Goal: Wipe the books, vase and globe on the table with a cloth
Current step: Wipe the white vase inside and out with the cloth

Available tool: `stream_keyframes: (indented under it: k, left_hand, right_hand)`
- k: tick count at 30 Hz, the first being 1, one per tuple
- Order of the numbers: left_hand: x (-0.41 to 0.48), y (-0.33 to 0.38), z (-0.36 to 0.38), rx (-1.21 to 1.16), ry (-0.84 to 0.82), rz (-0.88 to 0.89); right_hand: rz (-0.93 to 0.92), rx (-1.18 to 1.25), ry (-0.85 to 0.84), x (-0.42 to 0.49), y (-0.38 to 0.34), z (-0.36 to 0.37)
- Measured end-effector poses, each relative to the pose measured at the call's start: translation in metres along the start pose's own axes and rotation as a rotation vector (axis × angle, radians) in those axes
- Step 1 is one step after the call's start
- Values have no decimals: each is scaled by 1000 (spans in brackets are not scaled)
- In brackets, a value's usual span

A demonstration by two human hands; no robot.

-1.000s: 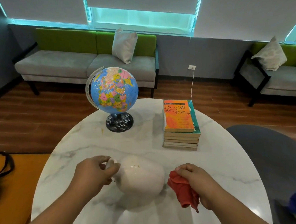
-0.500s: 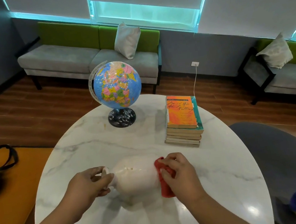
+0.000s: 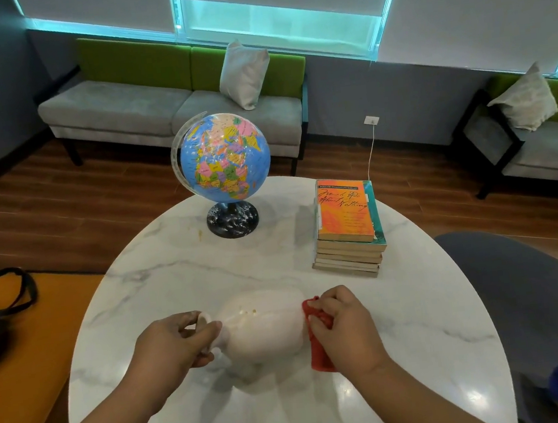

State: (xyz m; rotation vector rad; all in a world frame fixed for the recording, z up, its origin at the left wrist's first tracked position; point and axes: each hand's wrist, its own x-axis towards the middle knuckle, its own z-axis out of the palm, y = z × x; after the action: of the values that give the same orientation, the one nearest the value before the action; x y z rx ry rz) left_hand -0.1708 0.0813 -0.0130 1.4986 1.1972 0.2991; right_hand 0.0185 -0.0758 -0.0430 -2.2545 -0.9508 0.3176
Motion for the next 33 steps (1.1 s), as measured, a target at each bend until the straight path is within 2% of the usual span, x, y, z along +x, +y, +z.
stream_keyframes:
  k: [3,8,13,18,22,27,31,33]
  left_hand:
    - [-4,4,0,18,-6,23]
    - [-10,7,-2,21,-34,25]
    - [-11,9,0,20,-13,16]
    - [-11,8,5,69,-7,51]
    - [-12,13,8,120,13,81]
    - [-10,16,11,134,7,82]
    - [-7,14,13,179,16,107]
    - [-5,14,13,176,11,104]
  right_hand:
    - [-79,48,-27,-6,-9,6]
    - [40,29,21,4,-4,-1]
    - [-48,84,-39,-1,-14,3]
    - [41,-2,-24,6,-10,-8]
    - [-84,34,-84,1,-21,-5]
    - [32,-12,-65,9,-14,-13]
    - [-58,25,-115,3,-24,-9]
    - [-44,38,-108,5,-23,-11]
